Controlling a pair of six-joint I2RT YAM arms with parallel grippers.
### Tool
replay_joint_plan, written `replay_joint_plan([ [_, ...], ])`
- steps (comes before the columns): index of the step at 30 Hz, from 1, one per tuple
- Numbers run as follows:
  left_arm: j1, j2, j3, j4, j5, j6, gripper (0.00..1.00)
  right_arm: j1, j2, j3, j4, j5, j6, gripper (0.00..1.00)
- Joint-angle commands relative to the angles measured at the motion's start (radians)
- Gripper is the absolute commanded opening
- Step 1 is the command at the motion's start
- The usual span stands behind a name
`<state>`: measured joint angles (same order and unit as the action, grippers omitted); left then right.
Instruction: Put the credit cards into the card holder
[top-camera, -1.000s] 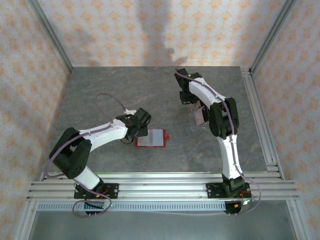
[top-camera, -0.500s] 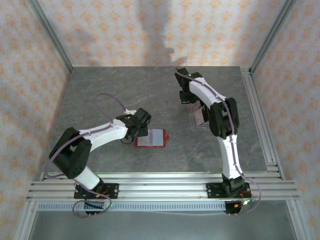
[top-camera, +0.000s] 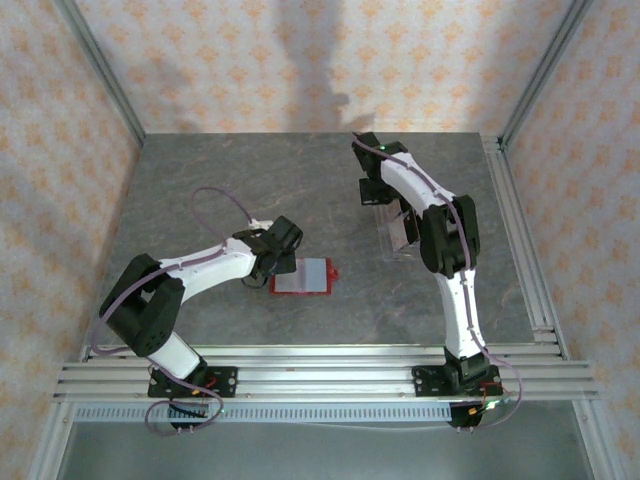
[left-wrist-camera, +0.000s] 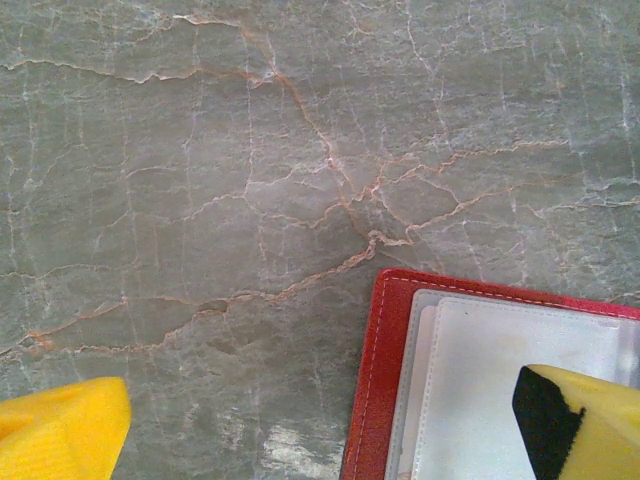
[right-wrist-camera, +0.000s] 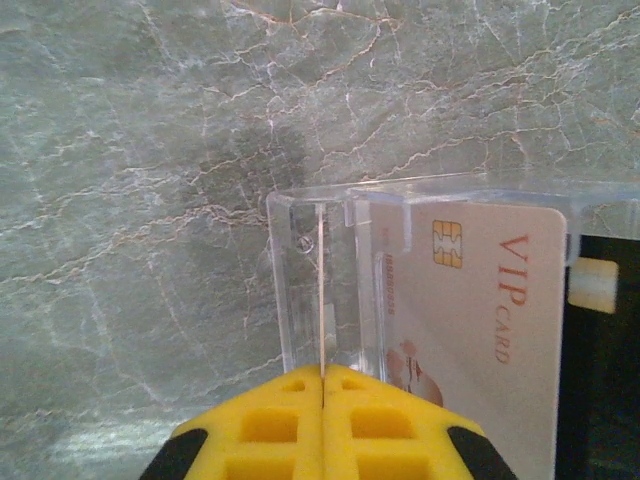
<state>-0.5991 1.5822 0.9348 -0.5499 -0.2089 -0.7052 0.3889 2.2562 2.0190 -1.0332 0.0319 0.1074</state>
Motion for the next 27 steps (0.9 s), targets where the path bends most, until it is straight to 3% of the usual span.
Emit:
replay_joint_plan([
  [1,0.013,0.008,0.036,-0.024,-0.013,0.012,1.00,-0.005,-0.100,0.056,-0.027,-0.028,0.009,0.00],
  [12,0.012,-0.029,0.024,-0.045,-0.023,0.069,1.00,0.005,-0.280,-0.028,0.058,-0.238,0.086,0.00],
  [17,0.003,-0.055,-0.028,-0.012,0.001,0.086,1.00,0.061,-0.439,-0.282,0.237,-0.367,0.175,0.00],
  [22,-0.020,-0.077,-0.076,0.020,0.011,0.096,1.00,0.139,-0.624,-0.619,0.533,-0.480,0.331,0.00],
  [27,-0.031,-0.067,-0.099,0.016,-0.009,0.089,1.00,0.216,-0.736,-0.860,0.758,-0.502,0.461,0.00],
])
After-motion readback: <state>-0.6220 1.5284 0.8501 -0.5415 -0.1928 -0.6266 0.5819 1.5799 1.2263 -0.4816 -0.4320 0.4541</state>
